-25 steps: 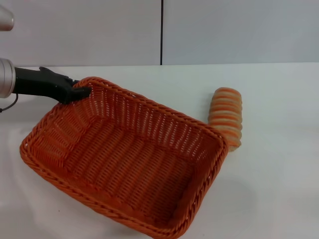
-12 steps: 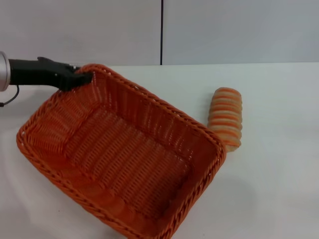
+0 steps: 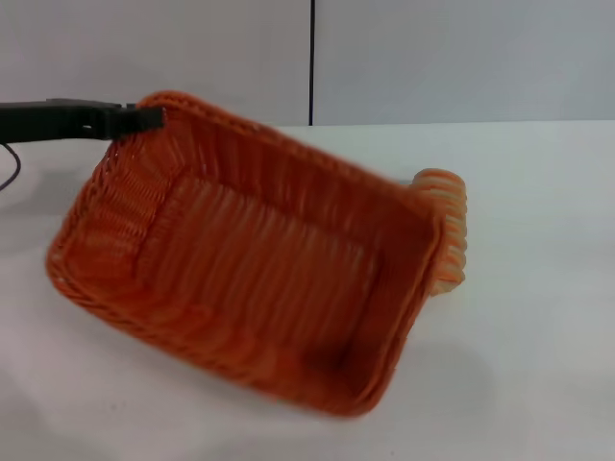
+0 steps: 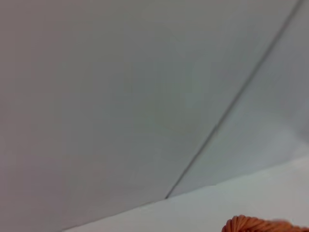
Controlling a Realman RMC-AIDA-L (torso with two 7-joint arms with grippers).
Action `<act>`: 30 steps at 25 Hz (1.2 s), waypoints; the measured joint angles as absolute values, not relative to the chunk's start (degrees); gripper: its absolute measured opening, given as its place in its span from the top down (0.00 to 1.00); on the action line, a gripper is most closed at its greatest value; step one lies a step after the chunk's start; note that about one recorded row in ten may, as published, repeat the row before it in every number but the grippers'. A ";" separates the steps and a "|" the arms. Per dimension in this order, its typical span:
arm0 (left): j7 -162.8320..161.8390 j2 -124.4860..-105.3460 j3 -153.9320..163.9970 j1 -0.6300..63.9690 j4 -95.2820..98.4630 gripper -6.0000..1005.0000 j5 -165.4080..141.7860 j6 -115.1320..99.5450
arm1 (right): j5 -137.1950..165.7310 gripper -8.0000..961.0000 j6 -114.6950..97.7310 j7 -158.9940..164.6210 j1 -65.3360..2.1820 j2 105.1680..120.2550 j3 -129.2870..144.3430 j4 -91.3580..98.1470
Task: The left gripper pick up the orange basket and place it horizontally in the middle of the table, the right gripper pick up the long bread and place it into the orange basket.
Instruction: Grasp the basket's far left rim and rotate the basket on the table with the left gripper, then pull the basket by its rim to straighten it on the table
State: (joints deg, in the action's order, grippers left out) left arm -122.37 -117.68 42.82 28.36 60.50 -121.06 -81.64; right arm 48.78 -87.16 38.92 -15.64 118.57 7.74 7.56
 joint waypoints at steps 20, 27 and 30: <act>-130.43 -118.20 39.46 19.04 59.74 0.80 -116.18 -81.60 | 48.82 0.37 -84.77 38.78 -16.42 118.27 7.81 8.77; -130.87 -118.44 41.79 16.07 59.69 0.80 -113.33 -81.92 | 48.95 0.37 -84.00 38.78 -17.04 117.88 8.07 8.76; -130.87 -118.43 41.81 15.94 59.70 0.80 -113.12 -82.51 | 48.98 0.37 -83.87 38.73 -17.28 117.83 8.08 8.74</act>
State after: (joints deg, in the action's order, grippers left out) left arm -130.87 -118.43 41.81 15.94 59.70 -113.12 -82.51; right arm 48.98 -83.87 38.73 -17.28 117.83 8.08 8.74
